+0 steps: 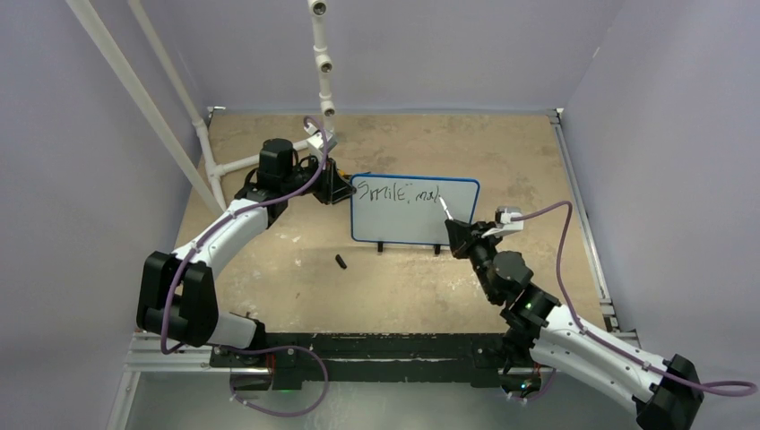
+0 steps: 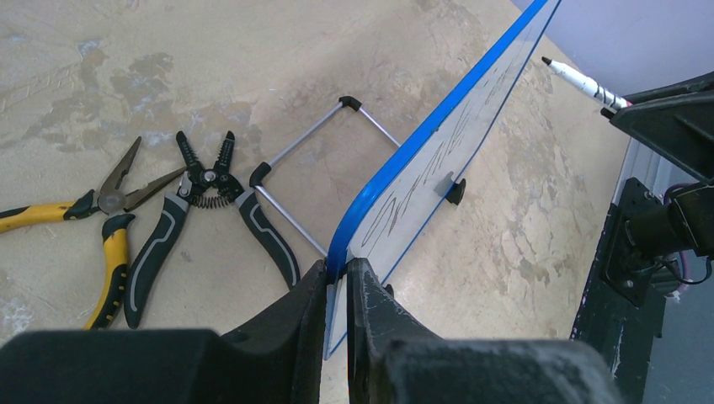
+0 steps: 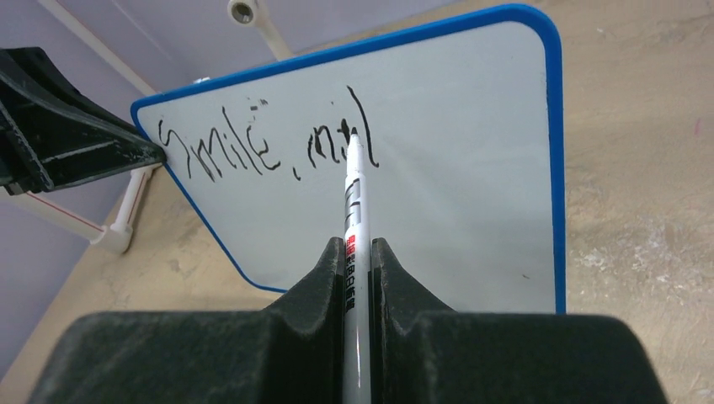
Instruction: Write a sentence on the whiteboard
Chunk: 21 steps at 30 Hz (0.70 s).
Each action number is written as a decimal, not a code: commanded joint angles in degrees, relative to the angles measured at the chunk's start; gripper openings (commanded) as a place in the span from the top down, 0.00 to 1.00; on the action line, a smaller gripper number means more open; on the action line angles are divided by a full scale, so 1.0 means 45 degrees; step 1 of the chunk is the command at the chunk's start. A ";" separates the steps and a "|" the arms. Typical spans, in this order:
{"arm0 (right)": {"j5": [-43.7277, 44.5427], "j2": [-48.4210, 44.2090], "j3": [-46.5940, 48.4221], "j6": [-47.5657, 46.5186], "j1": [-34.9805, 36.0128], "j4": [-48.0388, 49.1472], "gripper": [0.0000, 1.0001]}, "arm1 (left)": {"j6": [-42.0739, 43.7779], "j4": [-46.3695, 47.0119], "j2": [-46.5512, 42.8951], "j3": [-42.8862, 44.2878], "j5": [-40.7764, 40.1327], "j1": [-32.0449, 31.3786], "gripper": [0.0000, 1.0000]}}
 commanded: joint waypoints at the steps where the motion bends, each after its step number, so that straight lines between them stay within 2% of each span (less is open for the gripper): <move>1: 0.0653 0.0188 0.0015 -0.0914 -0.0015 0.1179 1.00 | 0.0296 0.0401 -0.0498 0.0151 0.0107 0.0007 1.00; 6: 0.0976 0.0572 -0.0094 -0.1126 -0.0023 0.1754 1.00 | 0.0315 0.0404 -0.0498 0.0137 0.0090 0.0008 1.00; 21: 0.0894 0.1089 -0.0257 -0.0877 -0.0025 0.1737 1.00 | 0.0319 0.0404 -0.0454 0.0135 0.0071 0.0005 1.00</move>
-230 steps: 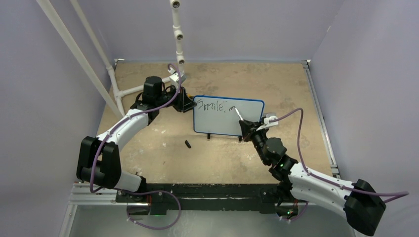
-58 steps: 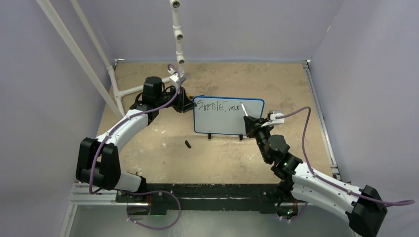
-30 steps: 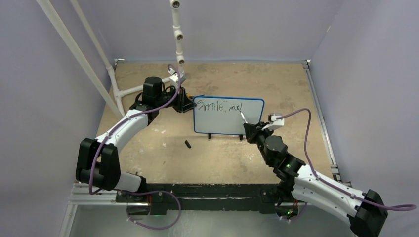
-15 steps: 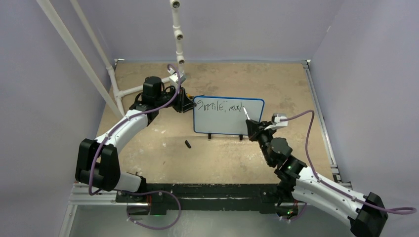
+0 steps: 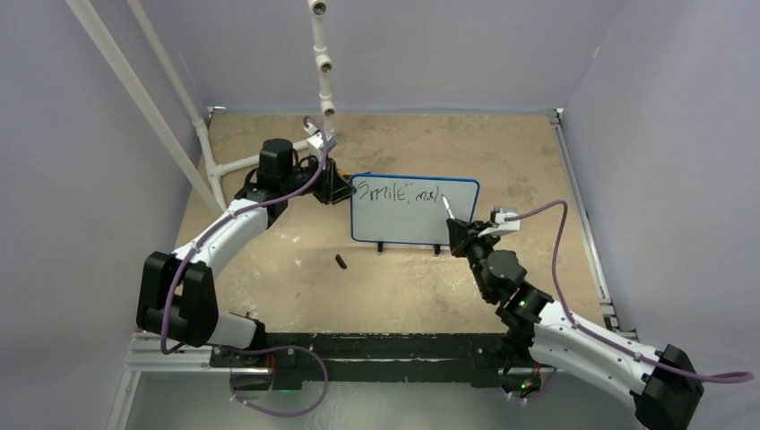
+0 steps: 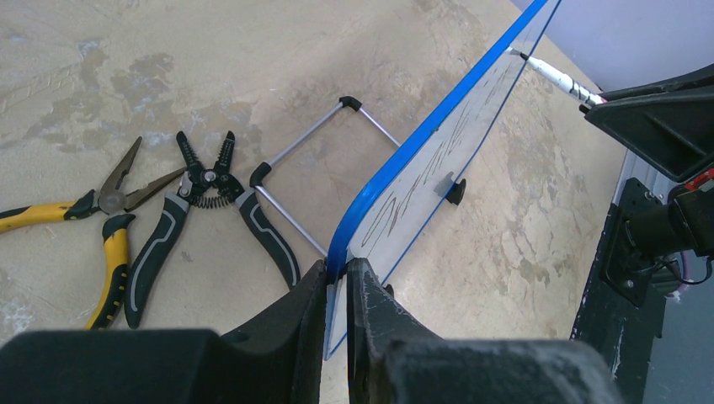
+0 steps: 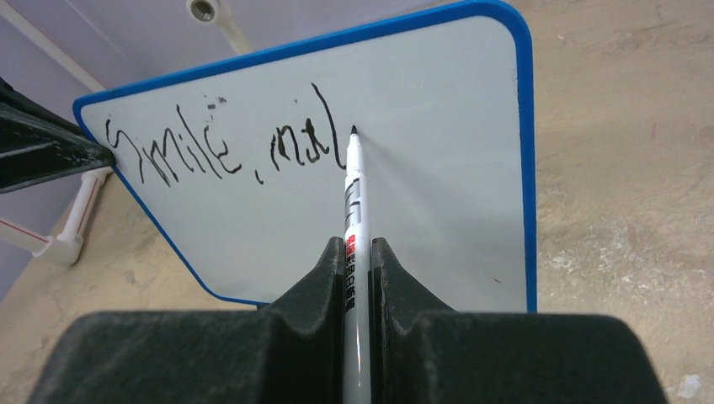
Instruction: Write a sentence on the whiteboard
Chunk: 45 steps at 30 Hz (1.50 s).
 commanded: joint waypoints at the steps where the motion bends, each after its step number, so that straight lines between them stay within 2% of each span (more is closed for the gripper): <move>1: -0.0024 0.0399 0.0029 -0.0193 -0.0025 0.0651 1.00 | 0.0323 0.0404 -0.0424 0.0135 0.0071 0.0007 1.00; 13: -0.0346 0.0626 0.0001 -0.0361 -0.0025 0.0992 1.00 | 0.0316 0.0404 -0.0430 0.0159 0.0075 0.0007 1.00; 30: 0.0386 0.0588 0.0381 0.1128 -0.0025 -0.0959 1.00 | 0.0306 0.0404 -0.0449 0.0157 0.0110 0.0008 1.00; 40: -0.0091 -0.0750 -0.0194 0.0288 -0.0025 -0.0027 1.00 | 0.0316 0.0394 -0.0469 0.0151 0.0110 -0.0002 1.00; 45: 0.0097 -0.0108 0.0129 0.0218 -0.0025 -0.0169 1.00 | 0.0312 0.0404 -0.0469 0.0135 0.0105 -0.0003 1.00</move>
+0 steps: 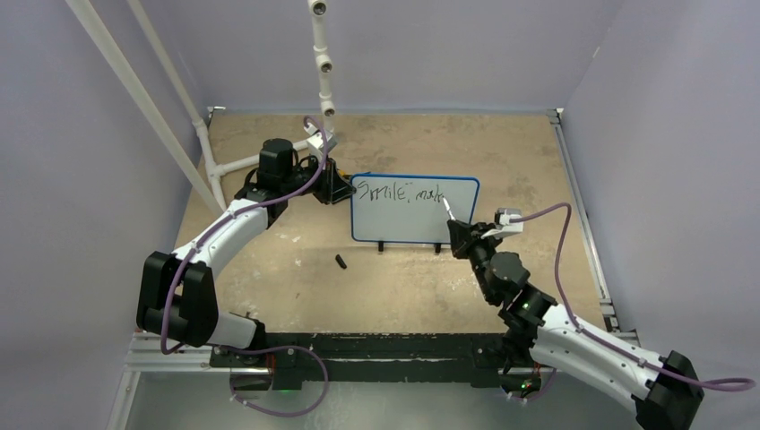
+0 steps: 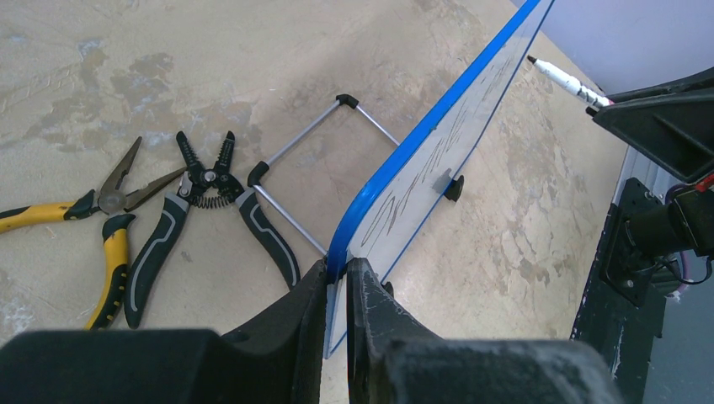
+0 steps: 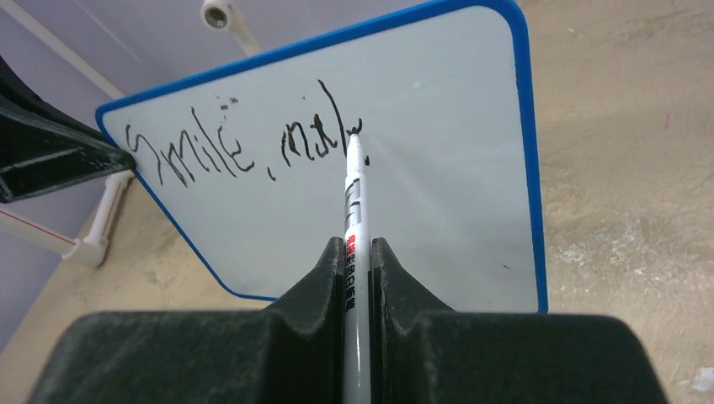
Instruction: Write a sentence on the whiteboard
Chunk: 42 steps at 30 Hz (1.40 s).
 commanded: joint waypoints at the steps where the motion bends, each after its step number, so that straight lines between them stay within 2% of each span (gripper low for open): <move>1: 0.0324 0.0609 0.0234 -0.0458 -0.0025 0.0480 1.00 | 0.0310 0.0404 -0.0469 0.0135 0.0099 0.0006 1.00; 19: 0.1290 0.0789 0.0229 -0.0123 -0.0025 0.0349 1.00 | 0.0348 0.0382 -0.0449 0.0135 0.0051 0.0008 1.00; 30: 0.0839 0.1153 0.0344 -0.1093 -0.0024 0.1378 1.00 | 0.0350 0.0372 -0.0449 0.0119 0.0049 0.0007 1.00; 42: 0.0623 0.1212 0.0245 -0.0314 -0.0025 0.0718 1.00 | 0.0339 0.0365 -0.0469 0.0135 0.0060 0.0008 1.00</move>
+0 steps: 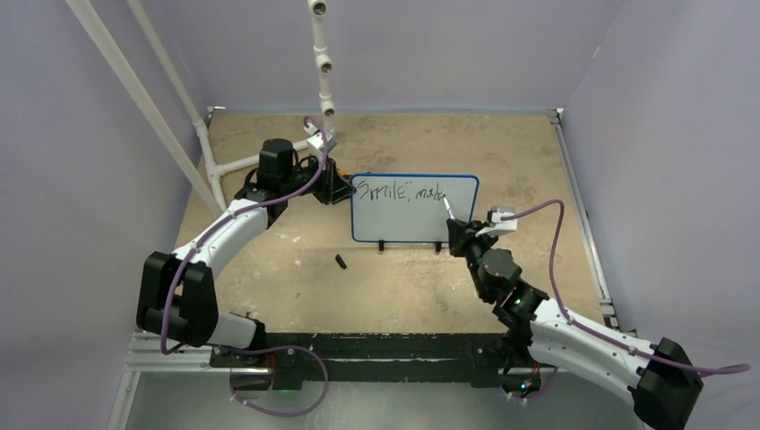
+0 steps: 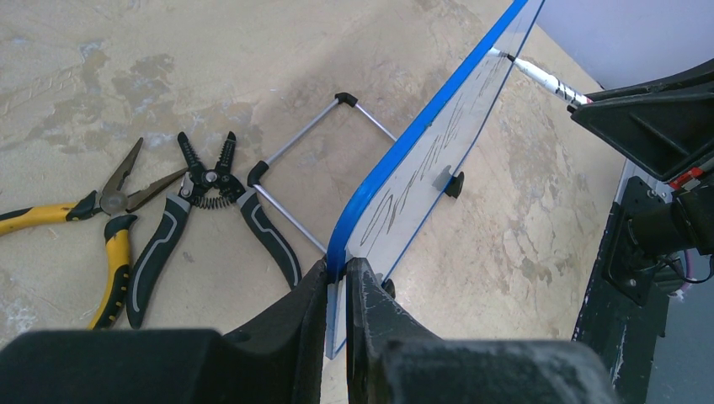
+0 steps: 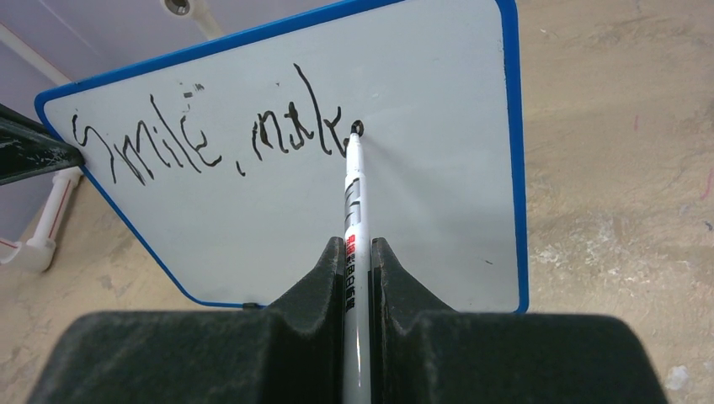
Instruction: Write a sentence on the whiteboard
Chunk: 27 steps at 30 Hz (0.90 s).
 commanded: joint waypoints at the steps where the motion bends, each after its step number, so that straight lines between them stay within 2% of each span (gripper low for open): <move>1: -0.0058 -0.0186 0.0217 0.0425 -0.0029 -0.0311 1.00 | 0.0249 0.0375 -0.0464 0.0140 0.0074 0.0008 1.00; 27: 0.0618 -0.0312 0.0366 0.1341 -0.0020 -0.1328 1.00 | 0.0257 0.0355 -0.0522 0.0137 0.0085 0.0008 1.00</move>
